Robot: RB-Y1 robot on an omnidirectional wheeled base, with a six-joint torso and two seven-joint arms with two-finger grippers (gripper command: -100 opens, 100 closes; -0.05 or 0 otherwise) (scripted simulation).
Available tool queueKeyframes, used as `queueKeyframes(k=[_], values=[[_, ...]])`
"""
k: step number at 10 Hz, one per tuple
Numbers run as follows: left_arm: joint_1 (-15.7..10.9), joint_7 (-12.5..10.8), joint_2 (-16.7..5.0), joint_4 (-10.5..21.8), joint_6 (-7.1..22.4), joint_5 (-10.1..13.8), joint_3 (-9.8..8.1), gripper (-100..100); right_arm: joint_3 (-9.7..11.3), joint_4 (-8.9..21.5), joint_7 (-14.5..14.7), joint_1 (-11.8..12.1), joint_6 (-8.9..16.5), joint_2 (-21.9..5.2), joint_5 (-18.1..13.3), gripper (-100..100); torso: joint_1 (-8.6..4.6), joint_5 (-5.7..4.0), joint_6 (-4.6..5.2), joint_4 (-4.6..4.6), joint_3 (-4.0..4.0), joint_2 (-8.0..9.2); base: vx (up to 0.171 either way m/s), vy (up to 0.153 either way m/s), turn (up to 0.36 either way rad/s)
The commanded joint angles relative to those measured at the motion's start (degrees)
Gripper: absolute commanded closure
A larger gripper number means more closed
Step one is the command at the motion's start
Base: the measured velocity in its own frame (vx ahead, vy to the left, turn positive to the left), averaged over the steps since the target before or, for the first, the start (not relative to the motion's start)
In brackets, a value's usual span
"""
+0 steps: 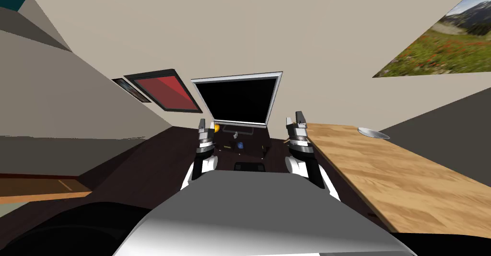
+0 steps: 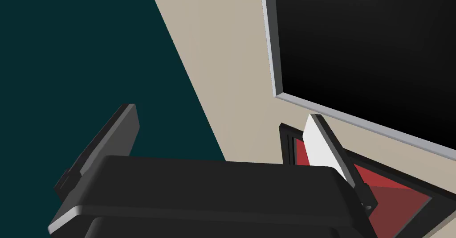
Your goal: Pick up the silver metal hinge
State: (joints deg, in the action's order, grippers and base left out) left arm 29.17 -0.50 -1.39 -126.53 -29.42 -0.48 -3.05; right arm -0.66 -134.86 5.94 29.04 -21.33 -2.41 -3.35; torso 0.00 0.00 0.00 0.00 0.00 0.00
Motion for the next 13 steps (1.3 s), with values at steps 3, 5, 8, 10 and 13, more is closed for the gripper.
queueKeyframes(k=[3,5,8,10,13], values=[[-2.6,-1.5,-4.3,2.3,1.5,2.7,-0.96,-100,0.0,0.0,0.0,0.0,0.0,0.0,0.0,0,-0.04,-0.01,0.02,0.00,0.01,0.02,-0.009,-0.016,-0.113],[-4.7,-2.8,-6.6,4.2,3.0,4.8,-1.67,-100,0.0,0.0,0.0,0.0,0.0,0.0,0.0,0,-0.06,-0.01,0.01,0.01,0.01,0.02,-0.009,-0.019,-0.117],[-8.8,-5.7,-10.3,8.2,6.4,8.6,-2.89,-100,0.0,0.0,0.0,0.0,0.0,0.0,0.0,0,-0.05,-0.01,0.02,0.00,0.01,0.02,-0.011,-0.019,-0.143],[-12.0,-8.3,-12.8,11.4,9.5,11.3,-3.74,-100,0.0,0.0,0.0,0.0,0.0,0.0,0.0,0,-0.07,-0.01,0.02,0.00,0.00,0.00,-0.004,-0.022,-0.168],[-15.5,-11.3,-15.3,15.1,13.3,14.2,-4.55,-100,0.0,0.0,0.0,0.0,0.0,0.0,0.0,0,-0.05,-0.01,-0.02,-0.01,-0.02,-0.03,0.003,-0.020,-0.095]])
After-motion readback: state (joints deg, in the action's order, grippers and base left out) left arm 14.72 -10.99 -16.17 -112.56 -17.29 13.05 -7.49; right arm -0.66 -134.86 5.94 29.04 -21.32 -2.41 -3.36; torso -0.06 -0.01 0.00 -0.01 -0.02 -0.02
